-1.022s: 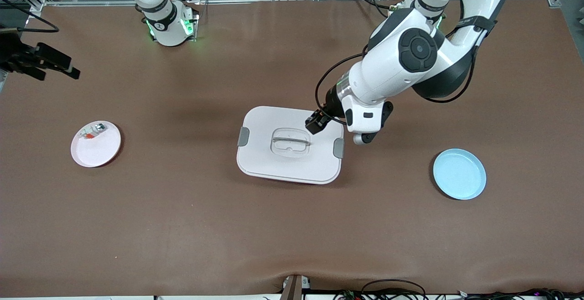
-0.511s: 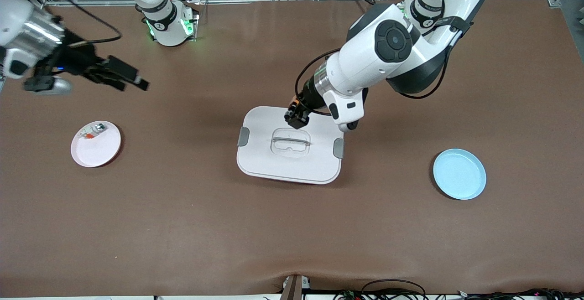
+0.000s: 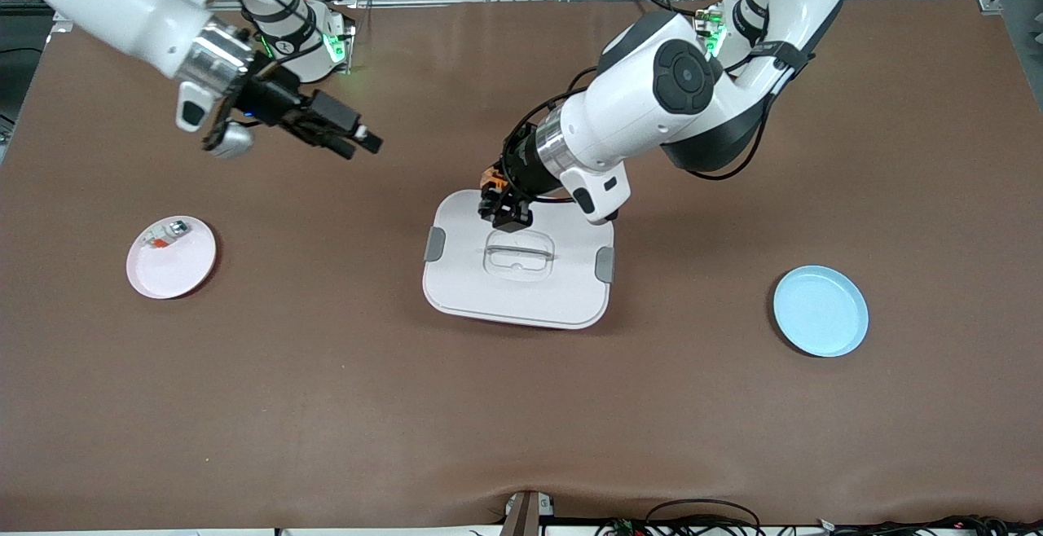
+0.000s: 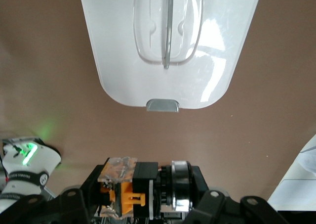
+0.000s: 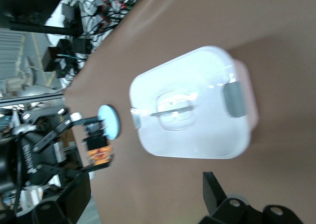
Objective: Transfer orange switch to right arm and place
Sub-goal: 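Carry the switch over the box while the right gripper reaches toward it, then grasp the orange switch with the right gripper beside the left gripper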
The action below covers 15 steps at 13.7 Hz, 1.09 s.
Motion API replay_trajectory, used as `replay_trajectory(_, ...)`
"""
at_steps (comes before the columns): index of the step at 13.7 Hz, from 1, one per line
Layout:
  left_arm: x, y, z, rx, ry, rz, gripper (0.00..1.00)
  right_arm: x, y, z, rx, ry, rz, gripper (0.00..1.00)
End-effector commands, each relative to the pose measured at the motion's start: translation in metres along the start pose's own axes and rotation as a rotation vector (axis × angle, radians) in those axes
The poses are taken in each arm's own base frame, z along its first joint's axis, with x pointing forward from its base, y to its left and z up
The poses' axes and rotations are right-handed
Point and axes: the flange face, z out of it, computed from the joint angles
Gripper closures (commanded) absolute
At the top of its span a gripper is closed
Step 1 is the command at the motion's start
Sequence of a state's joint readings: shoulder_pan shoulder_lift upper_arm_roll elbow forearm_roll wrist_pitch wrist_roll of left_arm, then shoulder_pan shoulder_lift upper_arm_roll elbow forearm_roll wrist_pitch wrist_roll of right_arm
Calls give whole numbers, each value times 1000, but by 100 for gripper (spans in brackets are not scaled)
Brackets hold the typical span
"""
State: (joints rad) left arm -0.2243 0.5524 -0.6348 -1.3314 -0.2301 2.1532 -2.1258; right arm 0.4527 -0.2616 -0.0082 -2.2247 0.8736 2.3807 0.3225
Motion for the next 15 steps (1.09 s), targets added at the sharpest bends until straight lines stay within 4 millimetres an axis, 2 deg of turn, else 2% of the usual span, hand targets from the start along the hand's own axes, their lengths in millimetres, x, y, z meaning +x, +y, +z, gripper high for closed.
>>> replay_trajectory(1,-10,3,13,22,-51,-48,100,-16,-6,32,35,10,26,0)
replay_trajectory(5,-8,4,22,35,-53,-53,100,-14,-21,80,4,-35,-14,0)
replay_trajectory(8,-8,2,23,40,-53,-46,100,0,-33,102,-6,-65,-19,0)
replay_trajectory(12,-9,0,26,50,-49,-29,100,12,-40,115,-16,-108,-17,0)
replay_trajectory(15,-9,-1,26,51,-46,-27,100,11,-39,122,-26,-114,-25,0)
